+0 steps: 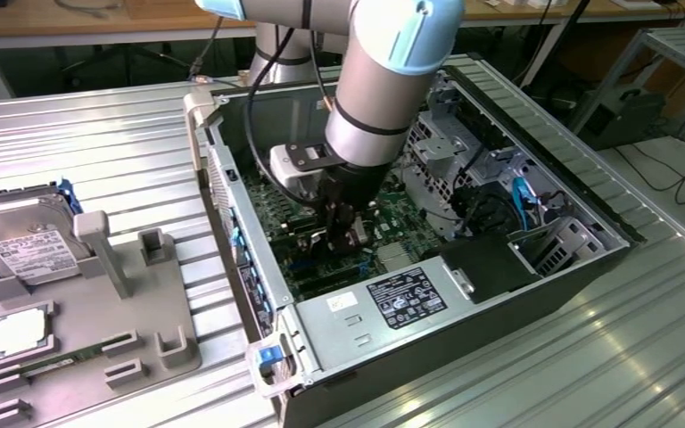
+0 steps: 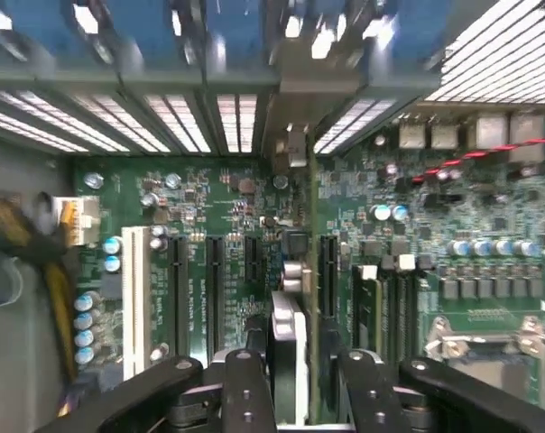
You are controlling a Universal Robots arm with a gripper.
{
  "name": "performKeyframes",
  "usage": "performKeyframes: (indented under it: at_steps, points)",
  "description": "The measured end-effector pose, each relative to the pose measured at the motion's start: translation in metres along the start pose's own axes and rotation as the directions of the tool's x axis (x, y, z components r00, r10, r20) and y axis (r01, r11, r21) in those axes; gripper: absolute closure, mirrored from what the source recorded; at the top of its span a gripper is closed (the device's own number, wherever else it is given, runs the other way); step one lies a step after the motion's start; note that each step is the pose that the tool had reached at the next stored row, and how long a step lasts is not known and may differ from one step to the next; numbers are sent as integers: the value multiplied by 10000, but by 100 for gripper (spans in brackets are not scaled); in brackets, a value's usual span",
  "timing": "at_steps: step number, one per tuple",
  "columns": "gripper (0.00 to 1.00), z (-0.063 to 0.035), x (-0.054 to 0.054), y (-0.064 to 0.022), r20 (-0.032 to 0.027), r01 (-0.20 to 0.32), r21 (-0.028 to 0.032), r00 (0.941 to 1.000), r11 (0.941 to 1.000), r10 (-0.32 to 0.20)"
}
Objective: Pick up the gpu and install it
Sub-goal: 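Insert the gpu into the slot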
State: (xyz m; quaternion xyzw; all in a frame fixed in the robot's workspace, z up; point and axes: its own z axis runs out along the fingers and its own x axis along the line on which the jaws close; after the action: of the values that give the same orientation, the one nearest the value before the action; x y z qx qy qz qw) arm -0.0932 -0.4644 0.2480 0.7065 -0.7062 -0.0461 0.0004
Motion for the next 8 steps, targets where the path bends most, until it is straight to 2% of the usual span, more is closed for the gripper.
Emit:
performKeyframes:
  at_steps: [1, 4, 8]
  points:
    - [65, -41, -3, 3, 3, 0, 5, 10000, 10000, 0]
    - [65, -254, -20, 17, -1, 1, 27, 10000, 10000, -1]
    - [65, -401, -31, 27, 1, 2, 45, 10000, 10000, -2]
